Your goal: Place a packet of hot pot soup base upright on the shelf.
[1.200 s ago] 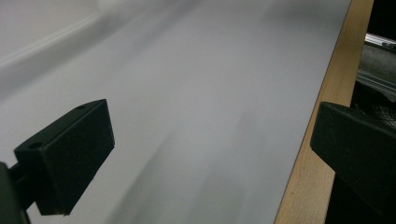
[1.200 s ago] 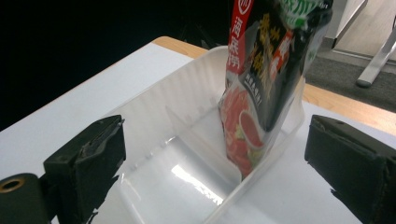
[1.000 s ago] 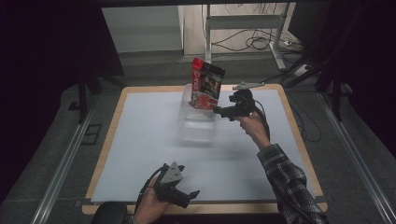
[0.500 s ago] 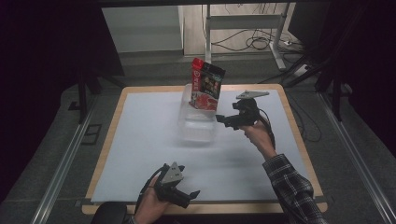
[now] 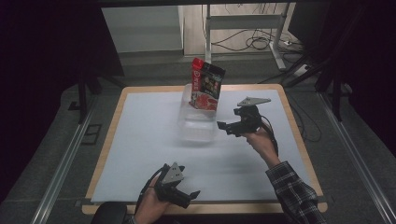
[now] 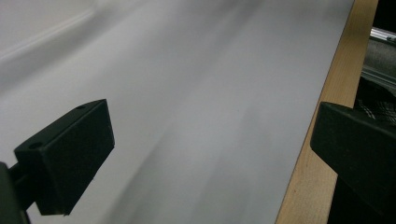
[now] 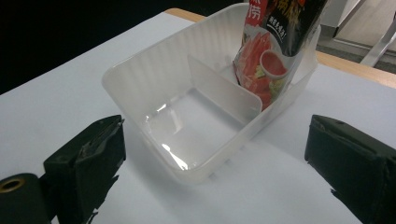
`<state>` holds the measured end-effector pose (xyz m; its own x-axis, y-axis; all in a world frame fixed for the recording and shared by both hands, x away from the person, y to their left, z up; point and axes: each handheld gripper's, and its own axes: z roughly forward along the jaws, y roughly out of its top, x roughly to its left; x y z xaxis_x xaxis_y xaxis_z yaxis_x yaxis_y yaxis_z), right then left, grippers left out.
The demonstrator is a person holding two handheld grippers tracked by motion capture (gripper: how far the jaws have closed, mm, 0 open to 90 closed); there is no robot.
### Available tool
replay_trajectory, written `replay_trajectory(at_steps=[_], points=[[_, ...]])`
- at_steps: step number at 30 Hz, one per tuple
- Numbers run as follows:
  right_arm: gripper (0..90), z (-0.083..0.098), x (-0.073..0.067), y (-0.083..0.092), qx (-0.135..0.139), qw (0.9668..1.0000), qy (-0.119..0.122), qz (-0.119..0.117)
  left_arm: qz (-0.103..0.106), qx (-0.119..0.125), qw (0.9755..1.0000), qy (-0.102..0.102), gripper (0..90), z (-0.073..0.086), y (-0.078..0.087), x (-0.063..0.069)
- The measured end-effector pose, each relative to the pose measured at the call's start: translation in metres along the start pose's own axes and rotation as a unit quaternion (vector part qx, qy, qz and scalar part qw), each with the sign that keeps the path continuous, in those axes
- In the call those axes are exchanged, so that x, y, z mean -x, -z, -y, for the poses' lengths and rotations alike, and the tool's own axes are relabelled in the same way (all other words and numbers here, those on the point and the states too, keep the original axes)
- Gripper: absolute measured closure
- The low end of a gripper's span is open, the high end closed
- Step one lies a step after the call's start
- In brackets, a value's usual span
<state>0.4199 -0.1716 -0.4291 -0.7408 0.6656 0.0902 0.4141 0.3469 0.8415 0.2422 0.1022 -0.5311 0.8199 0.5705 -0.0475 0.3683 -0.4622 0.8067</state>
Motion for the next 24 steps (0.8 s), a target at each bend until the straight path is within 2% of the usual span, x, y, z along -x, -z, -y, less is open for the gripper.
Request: replay_trajectory(at_steps=[12, 24], points=[[5.4, 0.011, -0.008, 0.012, -0.007, 0.9999, 0.008, 0.001, 0.000, -0.002, 1.0000, 0.000, 0.0, 0.000, -0.001, 0.000], [5.1, 0.023, -0.019, 0.034, -0.005, 0.9998, 0.019, -0.004, 0.000, -0.001, 1.0000, 0.001, 0.0, 0.000, -0.001, 0.001]])
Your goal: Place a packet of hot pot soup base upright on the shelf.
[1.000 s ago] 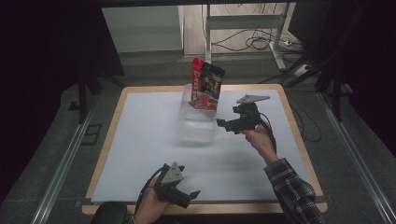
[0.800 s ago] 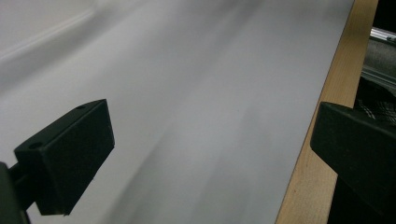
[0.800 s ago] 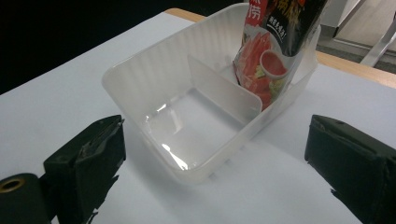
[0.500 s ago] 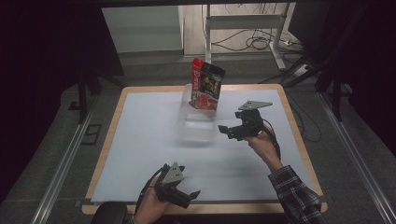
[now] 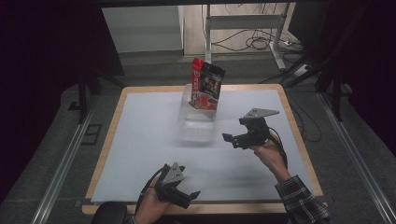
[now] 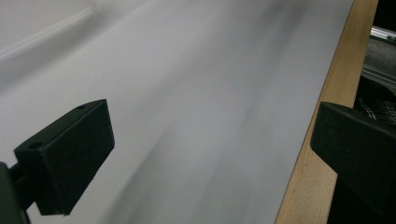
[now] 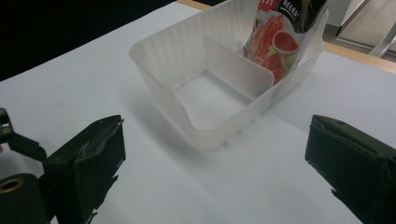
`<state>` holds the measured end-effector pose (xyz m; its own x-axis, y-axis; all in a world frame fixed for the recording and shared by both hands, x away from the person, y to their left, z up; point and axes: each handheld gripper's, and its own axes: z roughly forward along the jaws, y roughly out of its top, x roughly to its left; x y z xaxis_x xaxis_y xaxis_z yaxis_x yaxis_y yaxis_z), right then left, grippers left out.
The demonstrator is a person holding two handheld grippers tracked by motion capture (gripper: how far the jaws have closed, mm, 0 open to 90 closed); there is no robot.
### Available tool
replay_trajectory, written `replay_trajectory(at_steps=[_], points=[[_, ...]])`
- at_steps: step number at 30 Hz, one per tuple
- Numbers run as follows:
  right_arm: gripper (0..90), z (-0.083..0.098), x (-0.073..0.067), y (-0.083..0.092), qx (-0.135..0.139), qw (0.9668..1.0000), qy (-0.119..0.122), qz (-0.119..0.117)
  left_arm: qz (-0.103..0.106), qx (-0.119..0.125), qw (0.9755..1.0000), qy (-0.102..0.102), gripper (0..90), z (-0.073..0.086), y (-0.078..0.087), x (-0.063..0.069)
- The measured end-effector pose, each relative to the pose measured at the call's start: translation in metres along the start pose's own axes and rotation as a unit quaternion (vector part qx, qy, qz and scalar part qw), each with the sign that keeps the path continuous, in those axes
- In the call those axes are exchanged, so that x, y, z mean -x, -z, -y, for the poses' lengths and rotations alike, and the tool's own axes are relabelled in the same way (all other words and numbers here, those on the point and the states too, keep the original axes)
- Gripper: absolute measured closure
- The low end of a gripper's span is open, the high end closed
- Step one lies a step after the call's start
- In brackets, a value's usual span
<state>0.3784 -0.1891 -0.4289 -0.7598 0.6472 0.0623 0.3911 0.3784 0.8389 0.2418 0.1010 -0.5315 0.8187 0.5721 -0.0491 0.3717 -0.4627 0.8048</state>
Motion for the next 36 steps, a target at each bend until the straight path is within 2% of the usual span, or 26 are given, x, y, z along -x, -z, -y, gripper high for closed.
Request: replay_trajectory(at_steps=[13, 22, 27, 33, 34, 36], points=[[4.7, 0.016, -0.006, 0.015, -0.003, 0.9999, 0.008, 0.005, -0.001, -0.001, 1.0000, 0.000, 0.0, 0.000, -0.001, 0.001], [2.4, 0.027, -0.007, 0.019, -0.016, 0.9998, 0.004, 0.009, -0.001, 0.001, 1.0000, -0.004, 0.0, 0.000, 0.000, 0.001], [1.8, 0.034, -0.008, 0.028, -0.018, 0.9997, 0.000, 0.015, 0.000, -0.003, 1.0000, -0.005, 0.0, 0.000, -0.001, 0.002], [1.8, 0.056, -0.005, 0.038, -0.024, 0.9992, -0.011, 0.029, -0.005, -0.003, 1.0000, -0.004, 0.0, 0.000, 0.000, 0.001], [1.8, 0.059, -0.004, 0.040, -0.023, 0.9992, -0.013, 0.029, 0.001, -0.003, 1.0000, -0.003, 0.0, 0.000, 0.000, 0.000], [1.8, 0.061, -0.003, 0.041, -0.026, 0.9992, -0.017, 0.026, -0.004, -0.005, 1.0000, -0.001, 0.0, 0.000, 0.000, 0.000]])
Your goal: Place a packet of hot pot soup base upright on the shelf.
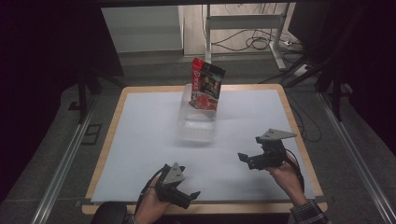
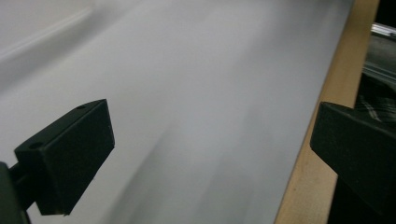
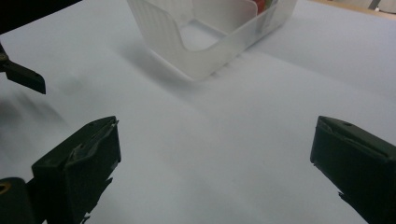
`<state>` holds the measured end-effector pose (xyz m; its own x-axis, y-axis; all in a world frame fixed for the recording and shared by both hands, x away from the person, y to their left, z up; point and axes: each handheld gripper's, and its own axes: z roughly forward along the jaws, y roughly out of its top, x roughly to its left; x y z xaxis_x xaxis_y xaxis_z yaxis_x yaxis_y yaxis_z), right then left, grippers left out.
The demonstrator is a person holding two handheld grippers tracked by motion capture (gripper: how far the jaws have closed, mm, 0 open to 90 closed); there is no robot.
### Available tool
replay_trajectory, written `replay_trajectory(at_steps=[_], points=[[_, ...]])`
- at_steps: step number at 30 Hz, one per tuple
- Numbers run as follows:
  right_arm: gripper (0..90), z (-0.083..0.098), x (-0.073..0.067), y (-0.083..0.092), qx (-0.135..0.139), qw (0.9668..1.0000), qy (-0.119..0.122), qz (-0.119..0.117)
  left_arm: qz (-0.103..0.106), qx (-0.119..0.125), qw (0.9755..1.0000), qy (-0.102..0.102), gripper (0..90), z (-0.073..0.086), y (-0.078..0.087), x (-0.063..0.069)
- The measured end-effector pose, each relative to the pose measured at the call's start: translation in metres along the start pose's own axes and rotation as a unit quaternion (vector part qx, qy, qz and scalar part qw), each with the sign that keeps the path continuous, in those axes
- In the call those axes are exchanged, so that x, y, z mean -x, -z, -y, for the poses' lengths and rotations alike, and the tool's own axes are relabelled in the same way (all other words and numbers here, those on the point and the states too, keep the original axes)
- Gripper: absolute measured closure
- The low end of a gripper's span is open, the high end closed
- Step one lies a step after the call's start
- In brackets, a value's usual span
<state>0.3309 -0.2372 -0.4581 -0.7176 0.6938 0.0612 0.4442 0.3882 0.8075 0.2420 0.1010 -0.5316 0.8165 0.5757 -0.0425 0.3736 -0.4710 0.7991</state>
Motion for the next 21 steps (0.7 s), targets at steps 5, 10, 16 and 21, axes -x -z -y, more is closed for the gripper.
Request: replay_trajectory(at_steps=[5, 10, 16, 21], points=[[1.8, 0.007, -0.001, 0.007, -0.008, 0.9999, 0.003, 0.012, -0.001, -0.001, 1.0000, 0.001, 0.0, 0.000, 0.000, -0.001], [1.8, 0.008, -0.002, 0.015, -0.004, 0.9999, 0.003, 0.015, 0.000, -0.005, 1.0000, -0.001, 0.0, 0.000, -0.001, 0.000], [1.8, 0.017, -0.004, 0.027, 0.000, 0.9996, 0.005, 0.029, 0.000, -0.008, 1.0000, 0.000, 0.2, -0.001, -0.001, 0.001], [1.9, 0.024, -0.004, 0.036, -0.006, 0.9993, 0.002, 0.036, 0.008, -0.013, 0.9999, 0.006, 1.0, -0.001, -0.001, 0.000]])
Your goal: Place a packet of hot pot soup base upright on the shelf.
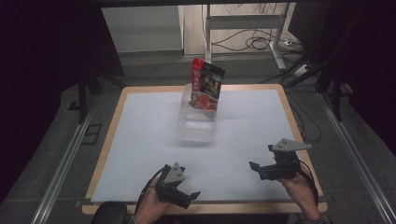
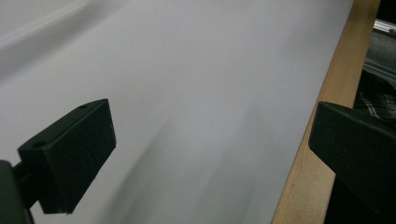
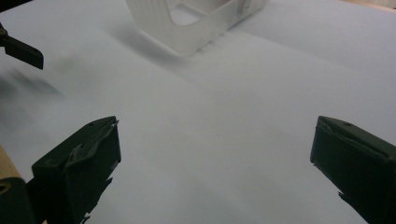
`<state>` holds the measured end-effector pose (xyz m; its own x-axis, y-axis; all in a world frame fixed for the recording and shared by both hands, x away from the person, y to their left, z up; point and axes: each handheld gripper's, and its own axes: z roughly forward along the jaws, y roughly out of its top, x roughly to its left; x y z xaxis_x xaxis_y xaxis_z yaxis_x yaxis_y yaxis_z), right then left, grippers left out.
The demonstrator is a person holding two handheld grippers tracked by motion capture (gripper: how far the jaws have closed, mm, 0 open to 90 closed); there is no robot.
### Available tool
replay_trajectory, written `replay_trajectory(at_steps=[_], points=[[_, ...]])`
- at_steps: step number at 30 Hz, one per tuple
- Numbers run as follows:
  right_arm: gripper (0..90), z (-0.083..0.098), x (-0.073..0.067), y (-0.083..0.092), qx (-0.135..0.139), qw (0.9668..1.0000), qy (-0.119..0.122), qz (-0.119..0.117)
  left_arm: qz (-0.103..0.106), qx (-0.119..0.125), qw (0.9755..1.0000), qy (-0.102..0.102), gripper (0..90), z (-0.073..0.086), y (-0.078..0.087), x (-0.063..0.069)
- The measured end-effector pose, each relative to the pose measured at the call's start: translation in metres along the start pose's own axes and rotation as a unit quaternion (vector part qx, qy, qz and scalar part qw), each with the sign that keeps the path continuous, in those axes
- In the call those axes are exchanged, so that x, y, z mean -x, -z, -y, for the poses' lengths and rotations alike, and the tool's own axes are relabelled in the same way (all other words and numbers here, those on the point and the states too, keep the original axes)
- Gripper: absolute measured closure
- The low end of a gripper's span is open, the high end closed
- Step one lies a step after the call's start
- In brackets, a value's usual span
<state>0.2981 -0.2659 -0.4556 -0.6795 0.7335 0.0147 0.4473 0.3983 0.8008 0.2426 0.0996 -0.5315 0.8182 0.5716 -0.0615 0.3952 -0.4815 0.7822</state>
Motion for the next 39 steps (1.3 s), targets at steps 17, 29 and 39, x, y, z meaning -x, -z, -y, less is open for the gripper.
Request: replay_trajectory(at_steps=[17, 29, 39], points=[[1.8, 0.028, 0.002, 0.029, 0.011, 0.9994, -0.006, 0.032, -0.004, -0.005, 1.0000, 0.002, 1.6, 0.000, -0.001, 0.000], [1.8, 0.050, 0.006, 0.037, 0.009, 0.9984, -0.017, 0.052, -0.010, -0.007, 0.9999, -0.005, 1.4, 0.000, -0.002, 0.001], [1.8, 0.063, 0.014, 0.035, -0.013, 0.9980, -0.036, 0.050, -0.012, -0.010, 0.9998, -0.008, 1.1, 0.000, -0.004, 0.001]])
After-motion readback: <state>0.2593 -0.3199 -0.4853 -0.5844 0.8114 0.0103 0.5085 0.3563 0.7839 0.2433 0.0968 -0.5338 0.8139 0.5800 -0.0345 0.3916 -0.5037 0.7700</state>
